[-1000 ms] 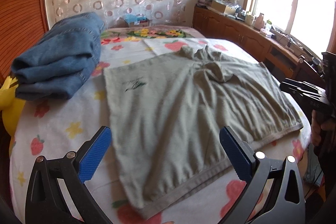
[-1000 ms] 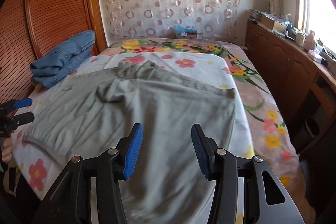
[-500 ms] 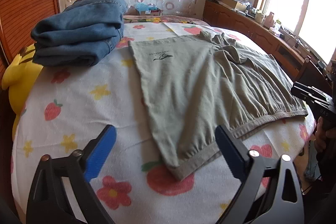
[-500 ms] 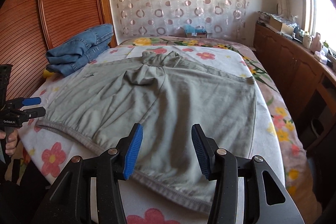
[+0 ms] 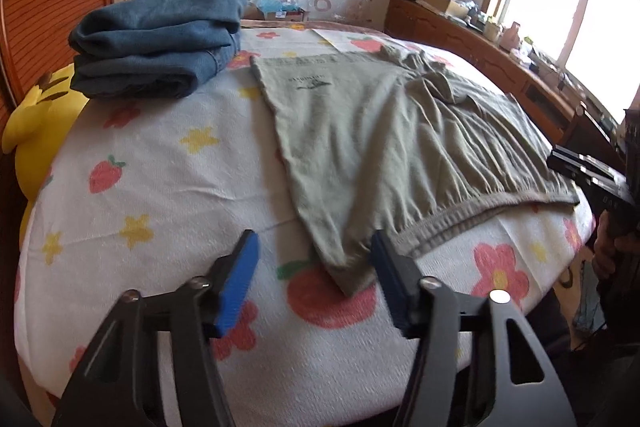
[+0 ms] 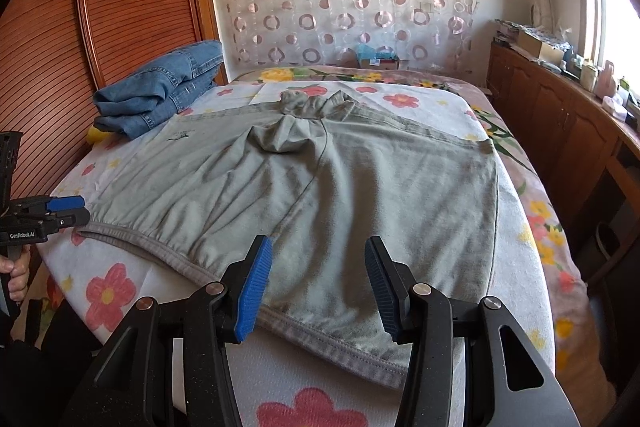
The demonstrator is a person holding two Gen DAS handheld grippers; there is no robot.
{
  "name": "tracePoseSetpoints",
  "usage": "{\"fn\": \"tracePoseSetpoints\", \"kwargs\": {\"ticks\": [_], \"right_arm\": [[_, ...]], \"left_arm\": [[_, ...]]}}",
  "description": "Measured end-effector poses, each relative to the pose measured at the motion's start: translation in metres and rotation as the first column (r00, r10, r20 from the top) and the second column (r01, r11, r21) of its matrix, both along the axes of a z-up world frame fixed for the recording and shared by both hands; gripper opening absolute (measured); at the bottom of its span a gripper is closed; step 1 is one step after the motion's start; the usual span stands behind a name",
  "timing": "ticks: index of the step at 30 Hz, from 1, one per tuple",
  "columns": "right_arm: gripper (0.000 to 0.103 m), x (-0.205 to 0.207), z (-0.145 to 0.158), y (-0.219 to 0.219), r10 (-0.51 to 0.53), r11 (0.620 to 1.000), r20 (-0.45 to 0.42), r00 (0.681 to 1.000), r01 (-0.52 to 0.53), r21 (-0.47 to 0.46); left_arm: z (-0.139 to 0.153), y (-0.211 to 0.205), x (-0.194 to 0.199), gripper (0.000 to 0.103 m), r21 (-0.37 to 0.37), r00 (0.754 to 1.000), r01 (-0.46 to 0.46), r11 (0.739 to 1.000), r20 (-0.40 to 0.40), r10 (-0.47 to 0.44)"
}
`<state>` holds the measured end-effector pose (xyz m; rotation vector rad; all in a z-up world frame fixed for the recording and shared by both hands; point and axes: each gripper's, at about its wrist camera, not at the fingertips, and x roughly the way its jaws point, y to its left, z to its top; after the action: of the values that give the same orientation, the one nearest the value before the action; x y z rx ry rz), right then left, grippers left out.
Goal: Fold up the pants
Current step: 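Move the left gripper to the pants leg hem and grasp it, then lift the held leg with the left gripper, fold it over the other leg, release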
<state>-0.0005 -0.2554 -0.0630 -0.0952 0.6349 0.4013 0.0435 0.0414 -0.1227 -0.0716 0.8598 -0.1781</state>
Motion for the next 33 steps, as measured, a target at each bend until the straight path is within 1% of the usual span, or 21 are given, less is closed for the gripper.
{"fn": "tracePoseSetpoints", "kwargs": {"ticks": [3, 7, 9, 10, 12, 14, 15, 22, 26, 33], "right_arm": [[0.050, 0.001, -0.001, 0.001, -0.002, 1.000, -0.002, 1.000, 0.002, 0.003], [0.050, 0.002, -0.002, 0.005, -0.006, 1.000, -0.002, 1.000, 0.006, 0.006], [0.050, 0.002, -0.003, 0.004, -0.011, 1.000, 0.000, 1.000, 0.011, 0.009], [0.050, 0.002, -0.004, 0.002, -0.014, 1.000, 0.003, 1.000, 0.014, 0.012], [0.050, 0.003, -0.005, 0.000, -0.017, 1.000, 0.004, 1.000, 0.017, 0.017], [0.050, 0.003, -0.005, 0.000, -0.020, 1.000, 0.006, 1.000, 0.020, 0.020], [0.050, 0.003, -0.006, -0.001, -0.021, 1.000, 0.006, 1.000, 0.021, 0.023], [0.050, 0.005, -0.011, -0.006, -0.031, 0.999, 0.005, 1.000, 0.031, 0.038], [0.050, 0.004, -0.014, -0.010, -0.036, 0.998, 0.006, 0.999, 0.035, 0.055], [0.050, 0.002, -0.016, -0.021, -0.056, 0.996, 0.003, 0.998, 0.056, 0.072]], "left_arm": [[-0.001, -0.005, -0.003, 0.051, 0.011, 1.000, 0.020, 1.000, 0.004, -0.020], [-0.001, -0.007, -0.001, 0.045, 0.021, 1.000, 0.017, 1.000, 0.006, -0.017], [-0.001, -0.008, -0.001, 0.035, 0.024, 1.000, 0.016, 1.000, 0.012, -0.016], [-0.001, -0.008, -0.001, 0.032, 0.021, 1.000, 0.017, 1.000, 0.014, -0.018], [-0.001, -0.010, 0.000, 0.018, 0.012, 1.000, 0.027, 1.000, 0.014, -0.028], [-0.001, -0.012, 0.000, 0.009, 0.019, 0.999, 0.031, 0.999, 0.019, -0.031], [-0.001, -0.012, 0.000, 0.007, 0.020, 0.999, 0.028, 0.999, 0.024, -0.028], [0.015, -0.021, -0.002, 0.006, 0.030, 0.997, 0.045, 0.999, 0.064, -0.047], [0.029, -0.034, 0.000, 0.006, 0.047, 0.992, 0.087, 0.995, 0.090, -0.091], [0.051, -0.063, 0.017, 0.005, 0.063, 0.976, 0.170, 0.983, 0.129, -0.177]]}}
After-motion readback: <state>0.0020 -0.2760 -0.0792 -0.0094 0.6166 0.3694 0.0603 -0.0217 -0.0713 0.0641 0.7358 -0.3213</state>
